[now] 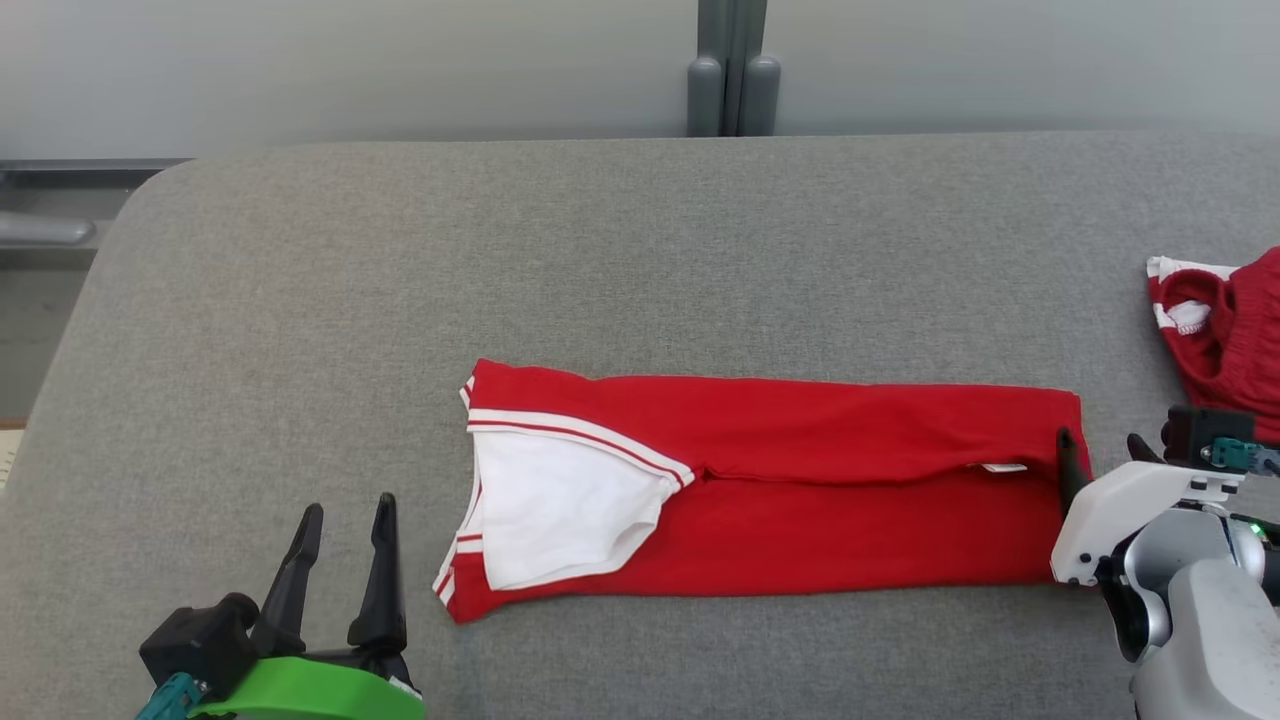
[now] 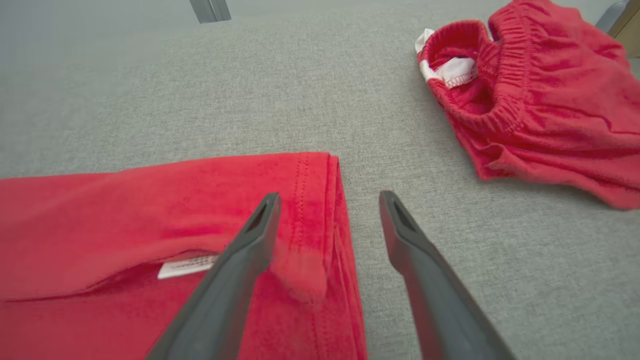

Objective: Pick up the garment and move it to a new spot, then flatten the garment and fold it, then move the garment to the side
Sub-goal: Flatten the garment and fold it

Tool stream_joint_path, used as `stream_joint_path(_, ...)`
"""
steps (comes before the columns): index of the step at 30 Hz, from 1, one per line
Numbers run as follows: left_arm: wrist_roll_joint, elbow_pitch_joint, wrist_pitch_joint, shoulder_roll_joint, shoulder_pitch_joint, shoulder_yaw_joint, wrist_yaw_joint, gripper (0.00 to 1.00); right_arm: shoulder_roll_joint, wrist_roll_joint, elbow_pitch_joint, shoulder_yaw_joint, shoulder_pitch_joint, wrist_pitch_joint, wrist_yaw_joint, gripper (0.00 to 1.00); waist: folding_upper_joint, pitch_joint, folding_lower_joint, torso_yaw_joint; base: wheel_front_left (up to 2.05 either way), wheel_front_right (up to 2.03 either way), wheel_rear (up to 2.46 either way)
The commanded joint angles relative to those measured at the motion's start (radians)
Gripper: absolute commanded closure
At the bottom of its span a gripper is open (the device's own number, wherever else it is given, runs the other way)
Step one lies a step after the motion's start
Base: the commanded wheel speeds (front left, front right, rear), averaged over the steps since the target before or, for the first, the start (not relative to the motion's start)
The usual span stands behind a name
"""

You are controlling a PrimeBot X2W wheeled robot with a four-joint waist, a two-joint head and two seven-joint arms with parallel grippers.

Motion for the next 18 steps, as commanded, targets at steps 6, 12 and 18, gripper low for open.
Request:
stream_joint_path(6,0.002,0.002,-0.001,0.004,0.004,0.001,0.003,0.00,-0.017,0.009,0.042,0.008,0.033,0.033,-0.001,0.00,0.0000,0.004,0.0000,0.013,0.00,0.00,0.00)
stream_joint_path(12,0.003,-0.004,0.000,0.009,-0.005,-0.001,0.006,0.00,-0.016,-0.001,0.091,0.006,0.033,0.037,-0.001,0.00,0.0000,0.017,0.0000,0.005,0.00,0.00,0.00)
stream_joint_path(18,0.011,0.005,-0.001,0.015,-0.020,0.000,0.009,0.00,-0.016,0.004,0.159,0.041,0.003,0.046,-0.001,0.55,0.0000,0.029,0.0000,-0.003,0.00,0.00,0.00)
